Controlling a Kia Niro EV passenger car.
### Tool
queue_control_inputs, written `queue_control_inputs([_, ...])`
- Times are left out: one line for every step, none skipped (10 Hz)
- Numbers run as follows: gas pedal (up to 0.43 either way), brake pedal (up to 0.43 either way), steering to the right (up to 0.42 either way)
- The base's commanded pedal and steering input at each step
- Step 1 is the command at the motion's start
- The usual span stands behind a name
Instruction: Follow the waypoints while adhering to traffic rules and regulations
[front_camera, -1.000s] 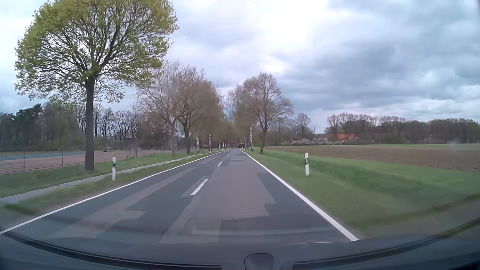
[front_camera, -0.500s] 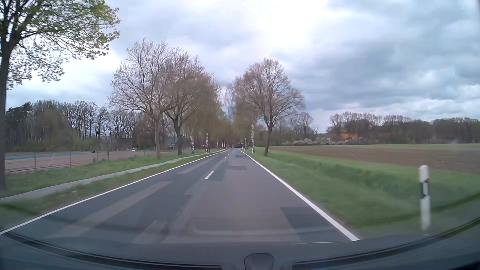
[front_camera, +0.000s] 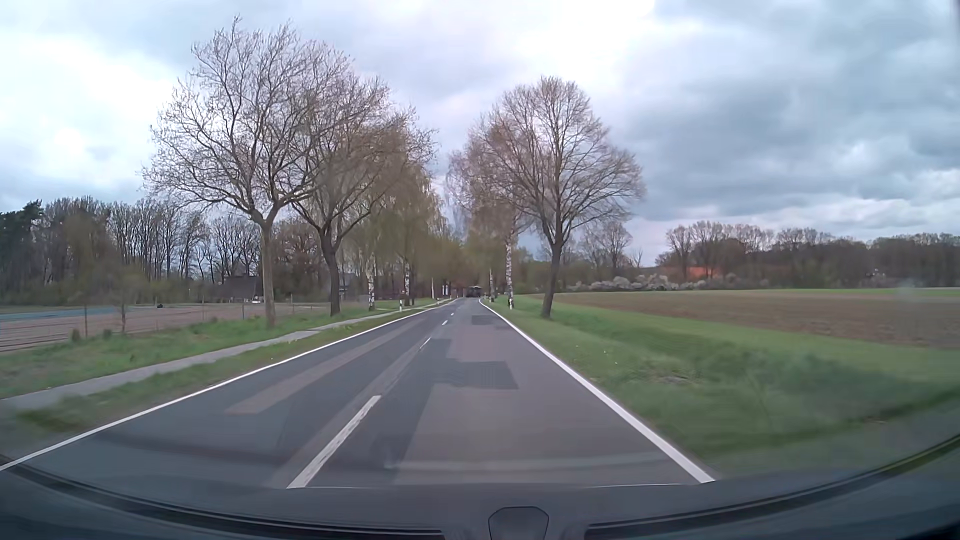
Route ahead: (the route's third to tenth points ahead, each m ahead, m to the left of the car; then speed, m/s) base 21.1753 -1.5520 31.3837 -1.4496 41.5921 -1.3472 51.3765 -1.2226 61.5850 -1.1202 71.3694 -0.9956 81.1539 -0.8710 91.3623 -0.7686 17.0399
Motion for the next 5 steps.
queue_control_inputs([0.079,0.000,-0.004])
queue_control_inputs([0.079,0.000,-0.004])
queue_control_inputs([0.079,0.000,-0.004])
queue_control_inputs([0.079,0.000,-0.004])
queue_control_inputs([0.079,0.000,-0.004])
